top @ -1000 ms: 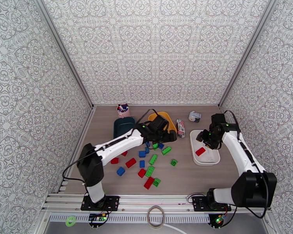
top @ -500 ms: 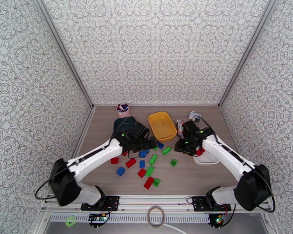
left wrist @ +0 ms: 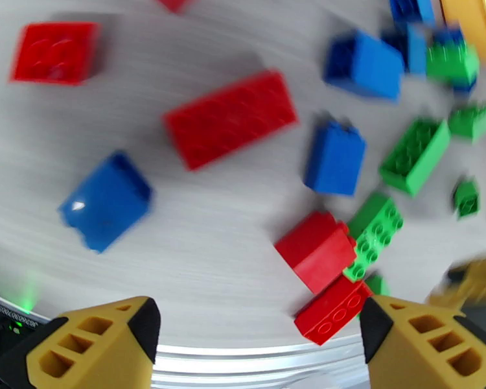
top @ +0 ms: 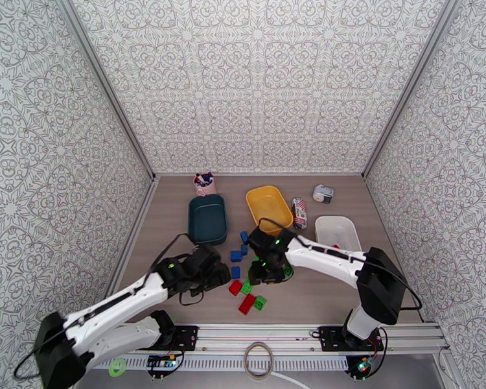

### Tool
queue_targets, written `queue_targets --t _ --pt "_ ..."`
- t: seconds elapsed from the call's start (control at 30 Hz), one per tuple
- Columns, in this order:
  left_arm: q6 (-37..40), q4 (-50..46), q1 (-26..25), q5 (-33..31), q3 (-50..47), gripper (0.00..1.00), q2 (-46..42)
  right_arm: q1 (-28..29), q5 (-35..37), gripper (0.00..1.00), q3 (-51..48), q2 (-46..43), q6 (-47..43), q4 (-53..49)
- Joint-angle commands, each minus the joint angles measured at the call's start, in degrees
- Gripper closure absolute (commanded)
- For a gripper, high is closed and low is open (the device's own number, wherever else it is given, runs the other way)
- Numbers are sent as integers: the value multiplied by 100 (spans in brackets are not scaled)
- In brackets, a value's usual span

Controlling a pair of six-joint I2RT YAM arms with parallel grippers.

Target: Sort the legos into containers by color

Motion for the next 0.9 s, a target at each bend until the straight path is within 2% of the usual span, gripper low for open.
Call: queue_targets --t 0.0,0.13,0.33,0.53,0.87 --pt "-260 -159 671 102 -142 11 -419 331 -294 45 219 169 456 249" --pt "335 -297 1733 531 -95 10 -517 769 -358 42 308 285 795 419" --pt "1229 -541 2642 820 294 8 -214 1238 -315 39 52 403 1501 846" --pt "1549 -575 3069 1043 439 7 -230 1329 -222 34 -125 624 1891 1188" --pt "1651 -691 3162 1198 347 7 -531 1334 255 29 -18 771 2214 717"
